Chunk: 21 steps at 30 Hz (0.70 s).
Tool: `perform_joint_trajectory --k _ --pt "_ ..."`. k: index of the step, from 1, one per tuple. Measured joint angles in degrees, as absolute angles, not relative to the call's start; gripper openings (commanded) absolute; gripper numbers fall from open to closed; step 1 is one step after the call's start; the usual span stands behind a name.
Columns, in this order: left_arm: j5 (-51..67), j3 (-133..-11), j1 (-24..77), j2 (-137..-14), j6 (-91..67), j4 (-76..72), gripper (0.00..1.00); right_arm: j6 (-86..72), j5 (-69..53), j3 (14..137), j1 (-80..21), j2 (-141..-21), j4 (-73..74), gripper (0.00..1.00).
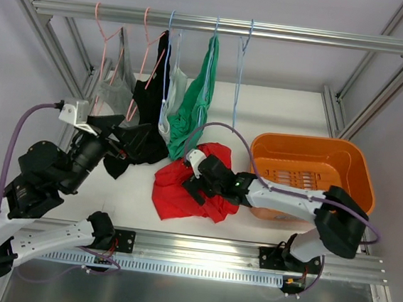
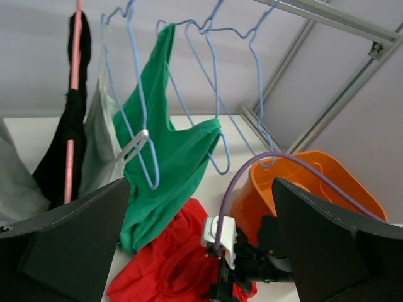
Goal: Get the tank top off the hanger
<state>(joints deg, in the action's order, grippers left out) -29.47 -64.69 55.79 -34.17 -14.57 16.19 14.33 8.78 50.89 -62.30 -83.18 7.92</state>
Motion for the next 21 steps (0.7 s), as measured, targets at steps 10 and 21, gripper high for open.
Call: perform_joint_trajectory --k 10,21 --pt "-32.1 -65.19 55.79 -31.64 -15.0 28.8 0.99 18.17 14.13 51.99 -62.7 -96.29 -4.19 0.99" --pt "-30.28 -64.9 55.79 -28.21 -15.86 39.62 0.99 7.84 3.57 50.22 -61.3 -102.83 -18.61 0.47"
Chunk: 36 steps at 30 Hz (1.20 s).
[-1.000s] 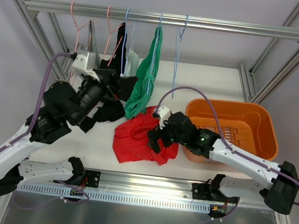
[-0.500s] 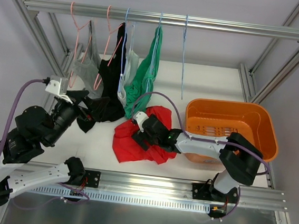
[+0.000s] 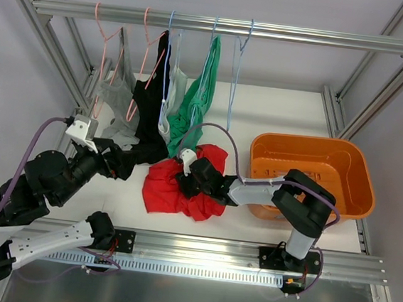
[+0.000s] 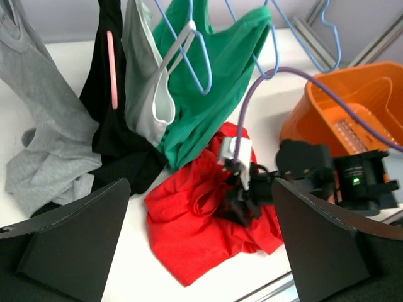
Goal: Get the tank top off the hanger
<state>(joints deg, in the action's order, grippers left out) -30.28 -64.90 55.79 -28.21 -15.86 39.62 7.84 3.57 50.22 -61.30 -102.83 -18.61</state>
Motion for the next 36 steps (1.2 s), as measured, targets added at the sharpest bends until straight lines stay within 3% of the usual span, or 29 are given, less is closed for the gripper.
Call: perform_joint_trajectory --k 5,13,19,36 --pt "-30.02 -60.4 55.79 -26.22 -15.79 41.74 0.99 2.79 -2.63 42.72 -61.39 -96.07 -20.08 0.0" --pt "-33.58 -52.93 55.79 -20.49 -16.56 44.1 0.99 -1.04 -3.57 38.46 -62.85 -70.91 -1.85 0.0" --pt "-38.13 -51.99 55.79 -14.72 -17.67 44.05 0.99 -0.73 1.67 44.38 -62.92 -55.37 7.44 0.0" --pt "-44.14 -51.22 55.4 -8.78 -19.92 44.12 0.99 10.11 23.2 88.79 -62.72 -48.53 39.13 0.0"
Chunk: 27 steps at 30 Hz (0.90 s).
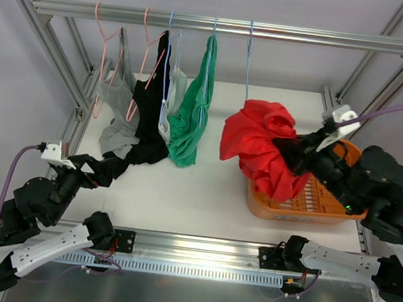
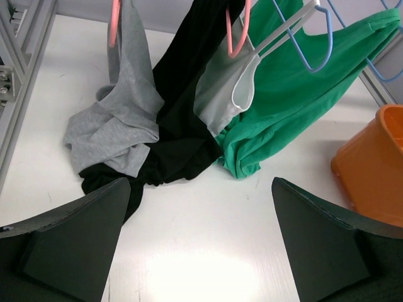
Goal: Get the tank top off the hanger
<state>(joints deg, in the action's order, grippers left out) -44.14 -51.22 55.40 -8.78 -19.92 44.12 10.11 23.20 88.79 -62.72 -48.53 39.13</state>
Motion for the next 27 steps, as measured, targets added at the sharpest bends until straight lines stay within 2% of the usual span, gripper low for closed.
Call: perform_joint_trajectory --k 5,9,13,15,21,22,24,26,27 --pt "-44.01 -51.22 55.02 -10.33 -19.97 44.1 0.99 12.6 33.01 95.18 -62.67 -47.59 45.15 0.0" --pt "-43.75 -51.22 55.02 -11.88 -20.03 44.1 0.99 12.16 39.22 92.38 -59.86 -46.46 47.27 0.0" --pt "-43.31 -51.24 55.0 -13.45 -20.18 44.1 0.99 8.84 35.24 81.71 -48.03 -45.21 48.77 0.0" --pt "-42.72 -51.35 55.0 -14.28 -20.21 44.1 0.99 6.57 28.73 74.06 -36.71 -45.28 48.29 0.0" --pt "-40.97 -53.56 55.0 -18.65 -20.84 44.49 0.99 2.52 16.32 61.21 -14.35 -48.1 48.16 0.0" --pt "-40.51 -54.61 55.0 -19.99 -21.28 44.62 0.99 1.83 15.22 60.2 -12.45 -49.06 47.27 0.07" --pt "-39.11 -57.14 55.0 -22.83 -22.44 44.88 0.99 0.01 14.11 58.02 -10.87 -51.03 45.54 0.39" --pt "-37.5 -60.29 55.0 -25.78 -23.68 44.99 0.99 -1.5 14.13 55.57 -10.63 -52.86 43.79 0.53" --pt "-36.34 -62.46 55.0 -27.62 -24.16 45.21 0.99 -1.78 14.28 54.37 -10.63 -53.56 43.11 0.74"
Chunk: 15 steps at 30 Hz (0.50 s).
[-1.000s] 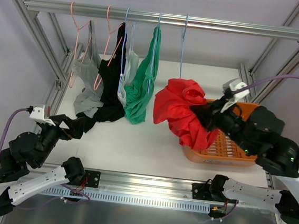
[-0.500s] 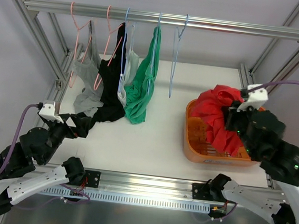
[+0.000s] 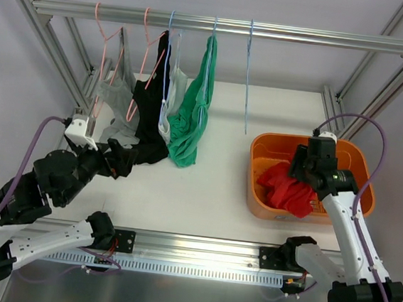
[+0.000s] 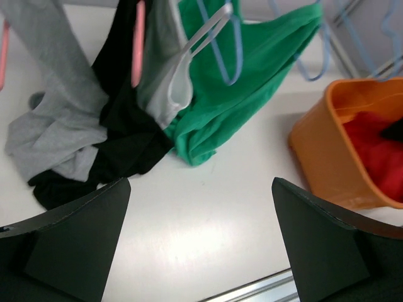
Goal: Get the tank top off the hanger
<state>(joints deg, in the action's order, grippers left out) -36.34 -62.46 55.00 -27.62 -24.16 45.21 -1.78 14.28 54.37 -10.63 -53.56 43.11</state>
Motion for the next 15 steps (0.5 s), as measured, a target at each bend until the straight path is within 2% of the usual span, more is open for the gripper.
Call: perform_joint_trajectory --k 1,2,8,15 --pt "-35.16 -64.82 55.0 -29.54 -24.51 45.28 0.99 -2.46 14.39 53.63 -10.57 -54.11 42.85 0.91" --pt "-33.52 -67.33 54.96 -31.55 -24.6 45.17 0.99 -2.76 14.72 53.15 -10.41 -54.78 42.78 0.99" --pt "-28.56 -80.88 54.65 -45.34 -23.75 44.03 0.99 -2.57 16.95 56.95 -9.91 -54.5 44.07 0.99" --pt "-29.95 -97.43 54.65 -64.97 -19.35 43.92 0.99 -1.89 13.85 65.8 -9.85 -42.44 43.94 1.0"
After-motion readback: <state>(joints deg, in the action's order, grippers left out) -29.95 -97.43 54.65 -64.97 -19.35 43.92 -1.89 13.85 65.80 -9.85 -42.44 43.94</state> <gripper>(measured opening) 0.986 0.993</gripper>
